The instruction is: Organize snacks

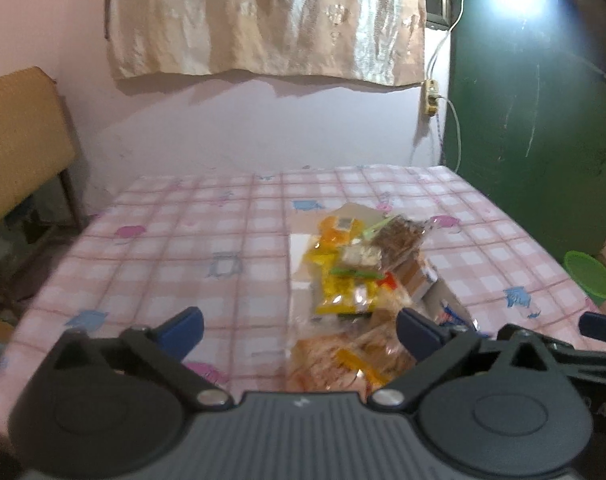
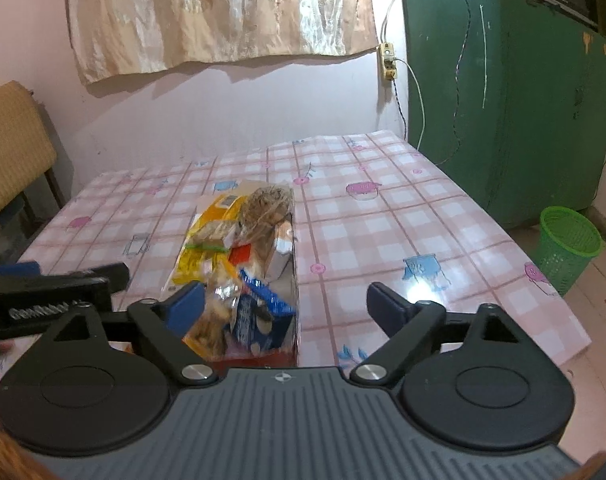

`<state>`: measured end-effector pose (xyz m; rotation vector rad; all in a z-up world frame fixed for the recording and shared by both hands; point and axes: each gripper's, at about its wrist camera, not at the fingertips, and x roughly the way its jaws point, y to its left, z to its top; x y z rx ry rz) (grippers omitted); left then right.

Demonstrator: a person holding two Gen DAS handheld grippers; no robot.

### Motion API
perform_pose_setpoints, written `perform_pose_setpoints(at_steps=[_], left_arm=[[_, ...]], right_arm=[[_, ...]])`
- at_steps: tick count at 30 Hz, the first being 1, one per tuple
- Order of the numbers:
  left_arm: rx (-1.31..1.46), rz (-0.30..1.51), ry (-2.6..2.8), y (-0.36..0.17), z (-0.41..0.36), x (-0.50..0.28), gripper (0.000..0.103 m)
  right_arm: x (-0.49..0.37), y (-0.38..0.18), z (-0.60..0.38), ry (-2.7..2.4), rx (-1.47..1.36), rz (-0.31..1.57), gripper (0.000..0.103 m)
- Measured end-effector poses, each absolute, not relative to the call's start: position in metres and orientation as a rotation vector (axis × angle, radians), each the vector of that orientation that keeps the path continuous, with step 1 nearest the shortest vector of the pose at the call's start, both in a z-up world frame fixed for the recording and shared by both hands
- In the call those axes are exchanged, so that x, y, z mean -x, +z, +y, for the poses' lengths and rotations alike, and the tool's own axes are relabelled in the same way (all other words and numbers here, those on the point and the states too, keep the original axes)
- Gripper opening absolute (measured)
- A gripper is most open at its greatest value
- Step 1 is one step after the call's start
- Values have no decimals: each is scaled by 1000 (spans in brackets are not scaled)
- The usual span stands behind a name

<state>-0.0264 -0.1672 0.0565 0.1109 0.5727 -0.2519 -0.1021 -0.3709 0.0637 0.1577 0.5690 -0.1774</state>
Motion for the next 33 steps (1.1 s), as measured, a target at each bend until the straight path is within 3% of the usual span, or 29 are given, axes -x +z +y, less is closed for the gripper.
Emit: perform_pose_setpoints(at_steps=[33], left_arm=[[-149, 572, -178, 46, -156, 67, 102]], right_arm=[[141, 45, -352, -155, -125, 598, 103]])
